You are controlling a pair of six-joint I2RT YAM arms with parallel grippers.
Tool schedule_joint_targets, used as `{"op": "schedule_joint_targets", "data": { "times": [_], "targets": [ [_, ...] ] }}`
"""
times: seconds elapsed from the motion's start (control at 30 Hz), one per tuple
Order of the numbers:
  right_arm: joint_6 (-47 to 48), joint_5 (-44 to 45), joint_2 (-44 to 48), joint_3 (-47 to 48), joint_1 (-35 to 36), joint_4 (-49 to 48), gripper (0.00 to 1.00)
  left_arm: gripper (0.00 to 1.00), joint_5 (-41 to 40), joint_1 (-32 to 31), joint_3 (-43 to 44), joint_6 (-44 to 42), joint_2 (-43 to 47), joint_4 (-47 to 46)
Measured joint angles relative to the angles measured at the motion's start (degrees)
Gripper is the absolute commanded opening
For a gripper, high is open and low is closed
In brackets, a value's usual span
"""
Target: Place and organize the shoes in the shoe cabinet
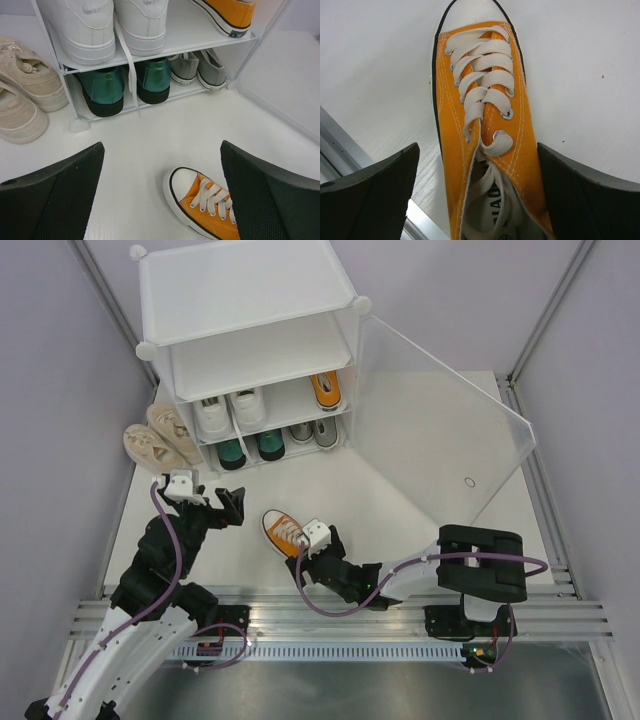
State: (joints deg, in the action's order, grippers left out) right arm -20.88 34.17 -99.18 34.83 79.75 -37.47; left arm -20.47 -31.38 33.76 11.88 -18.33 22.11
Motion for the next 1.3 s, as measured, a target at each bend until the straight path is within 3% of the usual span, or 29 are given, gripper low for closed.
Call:
{"op": "schedule_joint_targets", "data": {
  "times": [0.07, 0.2, 0.27, 0.4, 0.47, 0.57, 0.6, 0.67, 0.7, 0.83, 1.3],
  "targets": [
    [0.3, 0.3, -0.7, 0.5, 0.0, -0.2, 0.98, 1.00, 0.0, 0.0, 0.0, 0.0, 0.0, 0.0],
    [1.2, 1.6, -1.7, 1.7, -0.1, 0.8, 0.82, 1.00, 0.0, 0.0, 0.0, 0.0, 0.0, 0.0],
    [1.6, 2.3, -2.0, 2.1, -0.2, 1.5, 0.80, 1.00, 0.0, 0.0, 0.0, 0.0, 0.0, 0.0],
    [2.3, 2.3, -2.6, 3.2, -0.4, 2.4, 0.62, 1.00, 0.0, 0.0, 0.0, 0.0, 0.0, 0.0],
    [2.7, 2.2, -2.9, 4.0, -0.4, 3.0, 0.61, 1.00, 0.0, 0.0, 0.0, 0.0, 0.0, 0.0],
    [2.9, 1.4, -3.1, 4.6, -0.7, 3.6, 0.48, 1.00, 0.0, 0.0, 0.0, 0.0, 0.1, 0.0],
    [2.9, 1.1, -3.3, 4.8, -0.8, 3.8, 0.39, 1.00, 0.0, 0.0, 0.0, 0.0, 0.1, 0.0],
    [3.0, 0.6, -3.5, 5.5, -1.0, 4.4, 0.31, 0.99, 0.0, 0.0, 0.0, 0.0, 0.2, 0.0],
    [3.1, 0.3, -3.6, 5.8, -1.2, 4.7, 0.21, 1.00, 0.0, 0.0, 0.0, 0.0, 0.2, 0.0],
    [3.1, -0.9, -3.5, 6.7, -1.6, 6.1, 0.02, 1.00, 0.0, 0.0, 0.0, 0.0, 0.5, 0.0],
    [-1.0, -8.9, 5.5, 3.6, -5.6, 10.4, 0.01, 1.00, 0.0, 0.0, 0.0, 0.0, 1.3, 0.0]
  ]
}}
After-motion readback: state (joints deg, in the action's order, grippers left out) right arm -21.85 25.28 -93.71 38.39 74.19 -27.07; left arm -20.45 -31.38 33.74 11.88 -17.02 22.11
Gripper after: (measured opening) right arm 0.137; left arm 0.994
